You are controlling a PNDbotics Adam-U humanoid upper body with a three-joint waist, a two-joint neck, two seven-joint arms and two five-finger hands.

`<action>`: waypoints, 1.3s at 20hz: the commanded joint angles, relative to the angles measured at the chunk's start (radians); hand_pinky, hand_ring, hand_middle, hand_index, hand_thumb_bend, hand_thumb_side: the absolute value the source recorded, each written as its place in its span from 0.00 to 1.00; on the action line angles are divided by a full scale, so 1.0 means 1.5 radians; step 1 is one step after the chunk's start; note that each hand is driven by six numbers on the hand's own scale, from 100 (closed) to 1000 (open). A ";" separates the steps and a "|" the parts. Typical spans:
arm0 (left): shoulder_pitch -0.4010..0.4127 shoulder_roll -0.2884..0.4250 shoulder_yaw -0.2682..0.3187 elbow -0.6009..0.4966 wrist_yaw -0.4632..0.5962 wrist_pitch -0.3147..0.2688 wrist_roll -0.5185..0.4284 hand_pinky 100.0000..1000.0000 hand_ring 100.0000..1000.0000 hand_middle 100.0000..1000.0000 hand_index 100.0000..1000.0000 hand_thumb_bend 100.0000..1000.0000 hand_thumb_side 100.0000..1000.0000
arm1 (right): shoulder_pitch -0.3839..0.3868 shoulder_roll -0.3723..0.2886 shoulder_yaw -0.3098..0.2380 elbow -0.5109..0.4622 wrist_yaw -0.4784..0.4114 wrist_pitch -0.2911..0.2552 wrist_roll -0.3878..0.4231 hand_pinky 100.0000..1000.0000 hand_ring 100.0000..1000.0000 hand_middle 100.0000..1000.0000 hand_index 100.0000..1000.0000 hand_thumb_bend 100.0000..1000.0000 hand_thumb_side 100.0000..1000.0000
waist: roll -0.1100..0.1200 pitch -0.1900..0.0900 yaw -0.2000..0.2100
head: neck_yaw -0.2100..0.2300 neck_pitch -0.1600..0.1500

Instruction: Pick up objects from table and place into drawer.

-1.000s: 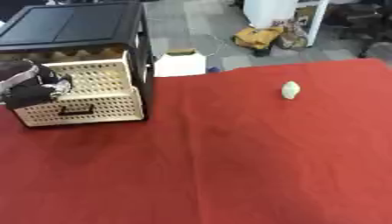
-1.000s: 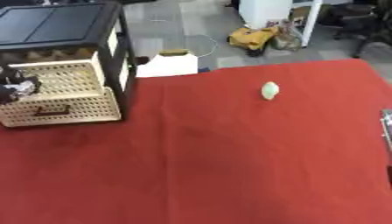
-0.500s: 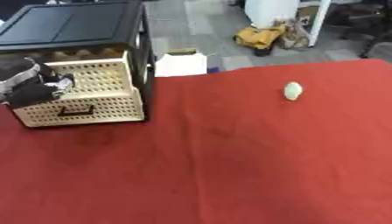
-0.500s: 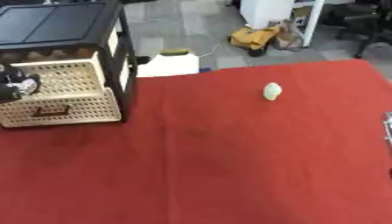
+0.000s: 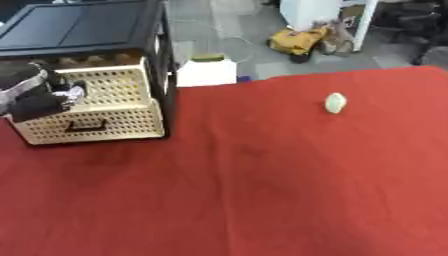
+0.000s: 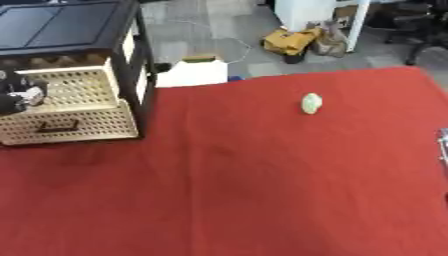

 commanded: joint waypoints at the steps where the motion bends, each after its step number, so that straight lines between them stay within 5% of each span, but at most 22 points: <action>1: -0.016 0.012 0.014 0.000 -0.002 0.000 0.008 0.40 0.75 0.94 1.00 0.00 1.00 | -0.011 -0.011 -0.008 -0.011 0.002 0.001 -0.003 0.68 0.75 0.53 0.75 0.00 0.55 | -0.002 -0.011 0.000 | -0.001 -0.009; 16: -0.020 0.004 0.019 0.017 -0.004 -0.001 0.025 0.50 0.82 0.97 1.00 0.00 1.00 | -0.012 -0.010 -0.009 -0.011 0.002 0.002 -0.005 0.67 0.75 0.53 0.75 0.00 0.55 | 0.000 -0.007 -0.008 | -0.001 -0.017; 19: -0.018 0.006 0.015 0.014 -0.001 -0.008 0.015 0.42 0.75 0.91 1.00 0.00 1.00 | -0.011 -0.010 -0.010 -0.011 0.003 0.002 -0.006 0.67 0.75 0.53 0.75 0.00 0.55 | -0.001 -0.009 -0.006 | -0.001 -0.015; 22: -0.011 0.014 0.013 -0.008 -0.001 -0.020 -0.001 0.33 0.62 0.73 0.90 0.00 1.00 | -0.010 -0.009 -0.010 -0.011 0.003 0.003 -0.006 0.67 0.75 0.53 0.75 0.00 0.55 | -0.003 -0.011 -0.002 | -0.003 -0.013; 26: 0.002 0.031 0.017 -0.063 0.000 -0.026 -0.028 0.30 0.53 0.65 0.81 0.00 1.00 | -0.008 -0.008 -0.010 -0.011 0.004 0.004 -0.007 0.67 0.75 0.53 0.75 0.00 0.55 | -0.004 -0.017 0.003 | -0.005 -0.008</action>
